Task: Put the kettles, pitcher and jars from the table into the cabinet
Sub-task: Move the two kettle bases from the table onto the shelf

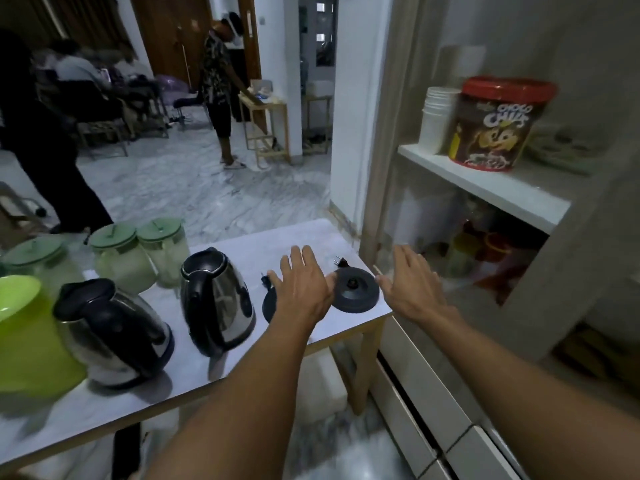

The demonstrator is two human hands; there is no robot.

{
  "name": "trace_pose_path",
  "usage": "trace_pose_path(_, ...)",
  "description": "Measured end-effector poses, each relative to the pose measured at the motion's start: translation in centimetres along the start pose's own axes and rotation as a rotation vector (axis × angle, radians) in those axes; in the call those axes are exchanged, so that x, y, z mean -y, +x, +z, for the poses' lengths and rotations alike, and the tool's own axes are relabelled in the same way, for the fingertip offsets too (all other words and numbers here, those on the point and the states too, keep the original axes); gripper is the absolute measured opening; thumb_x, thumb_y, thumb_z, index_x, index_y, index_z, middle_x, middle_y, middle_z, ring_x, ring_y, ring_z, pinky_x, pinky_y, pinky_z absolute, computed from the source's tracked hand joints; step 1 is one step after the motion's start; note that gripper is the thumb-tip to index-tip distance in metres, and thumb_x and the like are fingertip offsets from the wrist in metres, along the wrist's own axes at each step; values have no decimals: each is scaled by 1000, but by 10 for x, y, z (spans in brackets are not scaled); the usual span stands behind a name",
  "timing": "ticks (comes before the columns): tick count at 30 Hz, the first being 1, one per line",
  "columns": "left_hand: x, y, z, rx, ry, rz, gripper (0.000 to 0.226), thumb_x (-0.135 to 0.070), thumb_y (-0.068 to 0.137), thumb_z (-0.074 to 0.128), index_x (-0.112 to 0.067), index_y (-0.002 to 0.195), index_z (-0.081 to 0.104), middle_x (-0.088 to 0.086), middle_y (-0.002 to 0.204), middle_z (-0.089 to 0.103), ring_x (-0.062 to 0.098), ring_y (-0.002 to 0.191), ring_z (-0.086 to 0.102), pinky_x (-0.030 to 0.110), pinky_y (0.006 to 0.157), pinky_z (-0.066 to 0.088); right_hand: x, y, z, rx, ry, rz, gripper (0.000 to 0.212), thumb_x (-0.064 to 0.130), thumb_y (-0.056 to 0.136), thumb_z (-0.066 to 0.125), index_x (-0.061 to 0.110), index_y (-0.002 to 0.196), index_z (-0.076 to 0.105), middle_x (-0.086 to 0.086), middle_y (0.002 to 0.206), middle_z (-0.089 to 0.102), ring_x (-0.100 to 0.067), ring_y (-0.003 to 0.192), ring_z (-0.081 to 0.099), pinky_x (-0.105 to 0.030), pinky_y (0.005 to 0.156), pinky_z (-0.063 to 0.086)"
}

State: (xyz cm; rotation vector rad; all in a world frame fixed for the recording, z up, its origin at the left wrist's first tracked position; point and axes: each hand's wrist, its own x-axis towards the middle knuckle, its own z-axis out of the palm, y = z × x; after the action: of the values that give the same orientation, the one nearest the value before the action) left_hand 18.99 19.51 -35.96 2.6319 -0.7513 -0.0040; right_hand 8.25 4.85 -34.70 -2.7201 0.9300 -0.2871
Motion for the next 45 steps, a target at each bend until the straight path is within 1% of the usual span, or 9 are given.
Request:
trace_pose_path(4, 29, 29, 50, 12, -22, -122, 75, -52, 94, 51, -10, 150, 23, 11, 159, 24, 34, 146, 24, 58, 115, 21, -6, 33, 57, 125, 25, -5, 73, 43, 96, 53, 19, 155, 17, -4, 166, 13, -30, 149, 20, -51, 115, 30)
trace_pose_path(8, 61, 40, 99, 91, -38, -203, 89, -54, 88, 59, -10, 153, 16, 11, 163, 14, 32, 149, 15, 57, 117, 19, -17, 60, 108, 199, 50, -5, 77, 49, 88, 59, 22, 151, 23, -5, 158, 28, -32, 139, 35, -50, 106, 41)
trace_pose_path(14, 98, 51, 152, 160, -44, -299, 122, -63, 71, 74, -11, 156, 3, 15, 164, 1, 36, 150, 8, 54, 119, 21, -30, 94, 165, 344, -19, 69, 99, 59, 84, 63, 23, 157, 8, -7, 166, 0, -37, 147, 20, -49, 114, 31)
trace_pose_path(19, 107, 74, 181, 133, -202, -398, 140, -66, 56, 82, -24, 156, -9, 13, 163, -15, 33, 151, -9, 48, 122, 12, -38, 126, 196, 353, -7, 126, 118, 70, 70, 70, 34, 156, -1, -15, 164, -11, -41, 148, 13, -53, 114, 25)
trace_pose_path(25, 104, 86, 201, 145, -228, -502, 129, -67, 56, 80, -38, 154, 2, 21, 159, -23, 37, 149, -17, 49, 123, 11, -47, 147, 222, 381, 89, 152, 118, 75, 60, 71, 46, 152, 2, -14, 163, -12, -43, 148, 5, -53, 118, 17)
trace_pose_path(30, 98, 89, 204, 85, -201, -570, 122, -74, 51, 77, -48, 149, 9, 27, 159, -14, 39, 150, -10, 48, 120, 8, -46, 147, 234, 344, 76, 125, 120, 76, 57, 71, 44, 151, 2, -17, 161, -14, -45, 147, 0, -54, 120, 12)
trace_pose_path(38, 85, 86, 212, -52, -271, -610, 107, -62, 50, 79, -39, 141, 26, 24, 160, -2, 37, 150, -3, 47, 119, 15, -46, 139, 244, 230, 267, 109, 108, 59, 58, 76, 38, 146, 19, -19, 160, -8, -40, 147, -4, -53, 118, 20)
trace_pose_path(42, 77, 76, 213, -25, -219, -595, 113, -64, 50, 77, -33, 144, 21, 23, 161, -9, 40, 150, -3, 48, 120, 15, -48, 133, 242, 226, 272, 90, 107, 58, 60, 77, 36, 147, 20, -21, 161, -8, -40, 148, -3, -53, 118, 21)
trace_pose_path(45, 78, 68, 211, 76, -174, -571, 130, -75, 45, 75, -33, 148, 8, 24, 159, -21, 40, 149, -12, 49, 122, 9, -51, 130, 240, 223, 265, 87, 108, 59, 60, 77, 35, 148, 20, -22, 161, -7, -40, 148, -2, -53, 118, 21)
